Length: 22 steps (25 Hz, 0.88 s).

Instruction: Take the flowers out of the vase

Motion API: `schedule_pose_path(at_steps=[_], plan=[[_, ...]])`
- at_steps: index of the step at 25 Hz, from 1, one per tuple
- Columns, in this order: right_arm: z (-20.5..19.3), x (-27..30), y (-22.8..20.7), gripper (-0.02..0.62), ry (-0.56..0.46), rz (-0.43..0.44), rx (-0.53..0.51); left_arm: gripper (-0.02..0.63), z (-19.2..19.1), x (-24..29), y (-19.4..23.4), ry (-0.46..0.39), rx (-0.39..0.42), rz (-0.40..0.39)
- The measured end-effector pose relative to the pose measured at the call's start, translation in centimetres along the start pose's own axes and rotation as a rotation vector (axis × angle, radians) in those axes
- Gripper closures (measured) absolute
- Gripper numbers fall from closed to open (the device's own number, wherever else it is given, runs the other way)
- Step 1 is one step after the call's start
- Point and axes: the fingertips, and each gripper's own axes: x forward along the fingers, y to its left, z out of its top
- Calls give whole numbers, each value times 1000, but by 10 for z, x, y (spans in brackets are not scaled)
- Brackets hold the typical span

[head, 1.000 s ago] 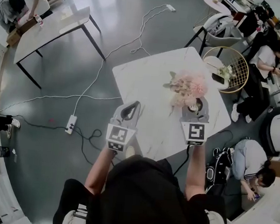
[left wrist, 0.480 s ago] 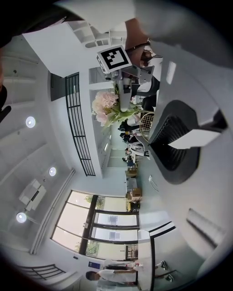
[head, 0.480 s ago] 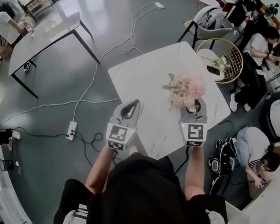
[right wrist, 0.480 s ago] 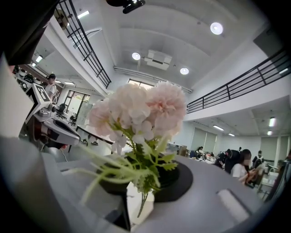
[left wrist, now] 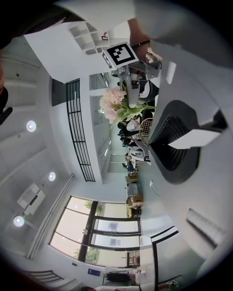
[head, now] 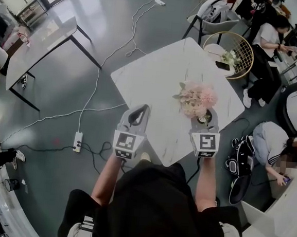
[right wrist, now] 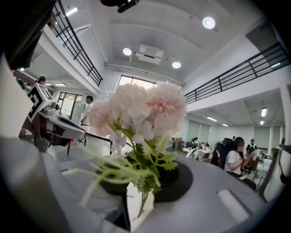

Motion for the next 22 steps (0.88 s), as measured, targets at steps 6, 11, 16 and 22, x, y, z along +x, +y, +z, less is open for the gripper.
schedule_pose_path(at_steps=[6,11,16,22], plan=[[-18,-21,1,489,26,-39,55,600,-4,-3,-9,6,5,-30],[-33,-34,3,489,46,-52,73,600,-8,-1,-18,15,7,-54],[-45,-43,11,489,72,-48,79,600,-13,-1,-21,23,8,-66],[-53,-52,14,489,81,-52,96,600,-17,-1,-28,34,10,-79]])
